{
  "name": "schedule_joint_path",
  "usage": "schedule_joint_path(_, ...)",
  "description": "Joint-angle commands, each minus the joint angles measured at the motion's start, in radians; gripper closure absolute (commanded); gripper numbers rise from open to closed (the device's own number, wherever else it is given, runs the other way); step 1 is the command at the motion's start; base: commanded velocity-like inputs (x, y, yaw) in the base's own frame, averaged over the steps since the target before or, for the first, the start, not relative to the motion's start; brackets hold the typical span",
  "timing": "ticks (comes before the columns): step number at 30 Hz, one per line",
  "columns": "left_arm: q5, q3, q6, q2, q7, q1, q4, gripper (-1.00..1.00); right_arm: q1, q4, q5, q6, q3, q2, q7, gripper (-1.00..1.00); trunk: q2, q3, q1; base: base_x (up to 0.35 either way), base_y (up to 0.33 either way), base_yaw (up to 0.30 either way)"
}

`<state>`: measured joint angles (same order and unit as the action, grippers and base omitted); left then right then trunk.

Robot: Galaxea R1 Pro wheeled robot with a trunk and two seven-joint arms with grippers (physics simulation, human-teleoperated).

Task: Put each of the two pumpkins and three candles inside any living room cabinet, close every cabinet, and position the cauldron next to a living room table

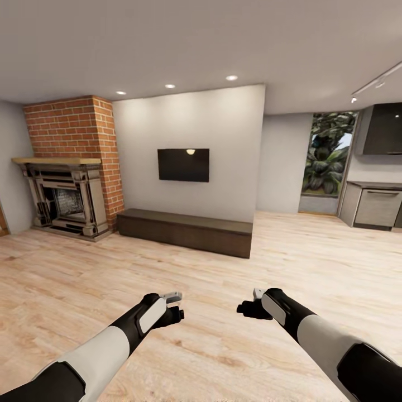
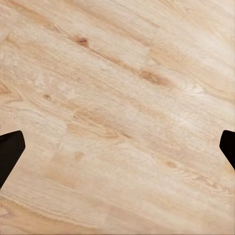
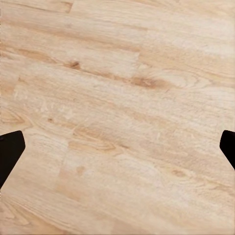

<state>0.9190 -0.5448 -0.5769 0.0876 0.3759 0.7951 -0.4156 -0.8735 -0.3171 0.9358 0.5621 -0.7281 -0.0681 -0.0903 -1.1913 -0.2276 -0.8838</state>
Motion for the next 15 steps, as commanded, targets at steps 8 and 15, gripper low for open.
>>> schedule_joint_path(8,0.011,-0.007,-0.001,0.000,0.009,0.001,-0.002,-1.00,-0.001,-0.004,0.009,0.002,-0.007,-0.001,-0.007,-1.00,0.055,0.010,0.031,0.000,0.000,0.000)
schedule_joint_path(15,0.011,-0.007,-0.001,0.000,0.009,0.001,-0.002,-1.00,-0.001,-0.005,0.008,0.002,-0.008,-0.001,-0.008,-1.00,0.104,0.027,0.058,0.000,0.000,0.000)
